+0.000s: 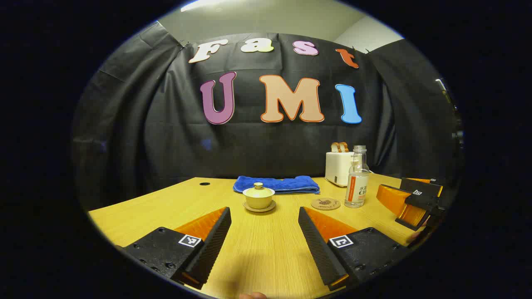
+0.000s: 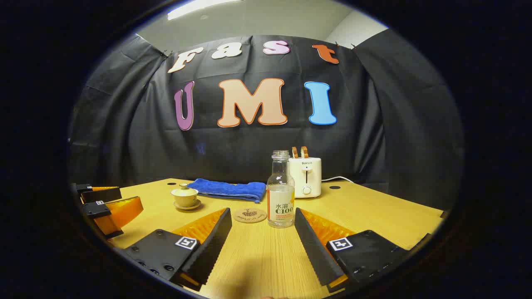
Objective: Open the teacup lid with one hand, grasp the water bottle and pour water into the teacup with the other hand; after pouring, place the water bottle on the coaster and then close the teacup lid.
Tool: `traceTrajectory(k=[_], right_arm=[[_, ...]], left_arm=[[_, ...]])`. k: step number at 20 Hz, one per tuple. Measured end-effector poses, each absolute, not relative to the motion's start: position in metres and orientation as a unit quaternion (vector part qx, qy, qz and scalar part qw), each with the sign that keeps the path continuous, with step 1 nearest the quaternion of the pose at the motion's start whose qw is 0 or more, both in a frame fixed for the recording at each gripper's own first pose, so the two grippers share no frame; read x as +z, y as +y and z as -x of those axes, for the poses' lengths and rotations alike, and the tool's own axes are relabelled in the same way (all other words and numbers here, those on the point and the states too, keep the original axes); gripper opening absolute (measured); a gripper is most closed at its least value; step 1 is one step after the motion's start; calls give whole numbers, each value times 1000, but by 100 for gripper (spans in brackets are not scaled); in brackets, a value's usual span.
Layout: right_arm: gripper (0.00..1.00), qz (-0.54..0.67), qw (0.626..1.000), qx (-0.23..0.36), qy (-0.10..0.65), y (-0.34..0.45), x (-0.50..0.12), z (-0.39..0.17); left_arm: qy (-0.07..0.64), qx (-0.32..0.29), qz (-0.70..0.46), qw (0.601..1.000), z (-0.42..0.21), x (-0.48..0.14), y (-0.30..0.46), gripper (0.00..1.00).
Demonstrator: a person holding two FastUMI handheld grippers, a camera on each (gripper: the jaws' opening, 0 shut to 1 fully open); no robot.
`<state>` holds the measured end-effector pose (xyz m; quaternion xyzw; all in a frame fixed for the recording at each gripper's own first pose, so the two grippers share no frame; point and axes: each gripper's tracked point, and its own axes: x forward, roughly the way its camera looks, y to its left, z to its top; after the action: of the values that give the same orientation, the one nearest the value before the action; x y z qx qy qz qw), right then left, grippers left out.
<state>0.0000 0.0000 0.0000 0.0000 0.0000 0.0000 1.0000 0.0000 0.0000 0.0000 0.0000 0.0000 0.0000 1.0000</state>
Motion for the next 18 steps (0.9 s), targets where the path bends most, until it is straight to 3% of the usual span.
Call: traceTrajectory(k=[1, 2, 4, 18], right_arm=[[94, 0, 1000, 1, -1, 0, -1, 0], [100, 0, 1000, 2, -1, 1, 0, 0], [94, 0, 1000, 2, -1, 0, -1, 0], [94, 0, 1000, 2, -1, 1, -1, 0]], left_arm=[[0, 0, 0, 1000, 0, 2, 1, 95], [0, 0, 0, 1000, 0, 2, 0, 96], [0, 0, 0, 1000, 0, 2, 0, 95], [0, -2, 0, 1000, 0, 3, 0, 95]])
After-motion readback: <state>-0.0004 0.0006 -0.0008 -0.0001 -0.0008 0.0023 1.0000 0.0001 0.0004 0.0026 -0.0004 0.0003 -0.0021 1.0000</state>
